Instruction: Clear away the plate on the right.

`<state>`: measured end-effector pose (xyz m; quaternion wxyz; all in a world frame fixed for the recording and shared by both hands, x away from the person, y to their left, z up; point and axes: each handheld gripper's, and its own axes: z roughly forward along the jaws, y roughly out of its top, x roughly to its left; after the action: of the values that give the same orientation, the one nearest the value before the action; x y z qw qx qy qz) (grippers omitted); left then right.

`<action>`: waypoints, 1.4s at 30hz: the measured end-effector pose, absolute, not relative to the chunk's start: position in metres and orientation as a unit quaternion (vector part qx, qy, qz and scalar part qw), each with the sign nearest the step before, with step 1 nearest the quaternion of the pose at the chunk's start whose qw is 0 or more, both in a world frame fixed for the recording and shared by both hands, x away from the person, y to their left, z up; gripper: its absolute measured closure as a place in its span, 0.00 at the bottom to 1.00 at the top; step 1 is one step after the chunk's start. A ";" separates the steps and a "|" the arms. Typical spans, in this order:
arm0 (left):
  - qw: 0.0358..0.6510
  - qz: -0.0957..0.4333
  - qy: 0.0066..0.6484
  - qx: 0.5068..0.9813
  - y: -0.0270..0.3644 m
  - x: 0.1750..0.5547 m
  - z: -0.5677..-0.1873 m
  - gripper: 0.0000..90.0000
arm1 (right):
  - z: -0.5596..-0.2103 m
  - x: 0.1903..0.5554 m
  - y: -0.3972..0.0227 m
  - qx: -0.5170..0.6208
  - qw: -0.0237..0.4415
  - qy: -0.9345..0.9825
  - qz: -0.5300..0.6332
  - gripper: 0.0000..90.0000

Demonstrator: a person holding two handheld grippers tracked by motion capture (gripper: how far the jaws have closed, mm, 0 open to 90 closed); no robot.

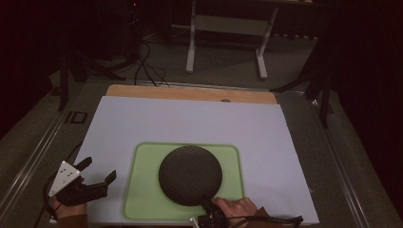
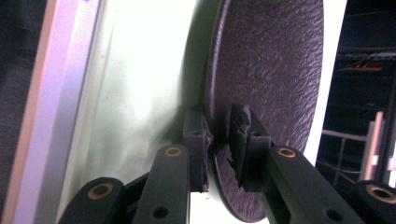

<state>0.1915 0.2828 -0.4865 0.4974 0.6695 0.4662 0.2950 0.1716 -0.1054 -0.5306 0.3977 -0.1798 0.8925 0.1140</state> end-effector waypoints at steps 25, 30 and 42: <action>0.496 0.295 0.467 0.670 0.283 0.191 -0.487 0.04 | -0.497 0.189 -0.150 -0.021 0.302 0.923 0.236 0.77; 0.496 0.295 0.467 0.669 0.283 0.191 -0.487 0.04 | -0.490 0.196 -0.163 0.036 0.286 0.917 0.277 0.74; 0.496 0.296 0.468 0.669 0.284 0.191 -0.487 0.04 | -0.471 0.211 -0.210 0.151 0.279 0.875 0.365 0.69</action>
<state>0.1906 0.2836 -0.4868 0.4956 0.6686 0.4685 0.2964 0.2115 -0.2098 -0.4713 0.2792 0.1505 0.8753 0.3650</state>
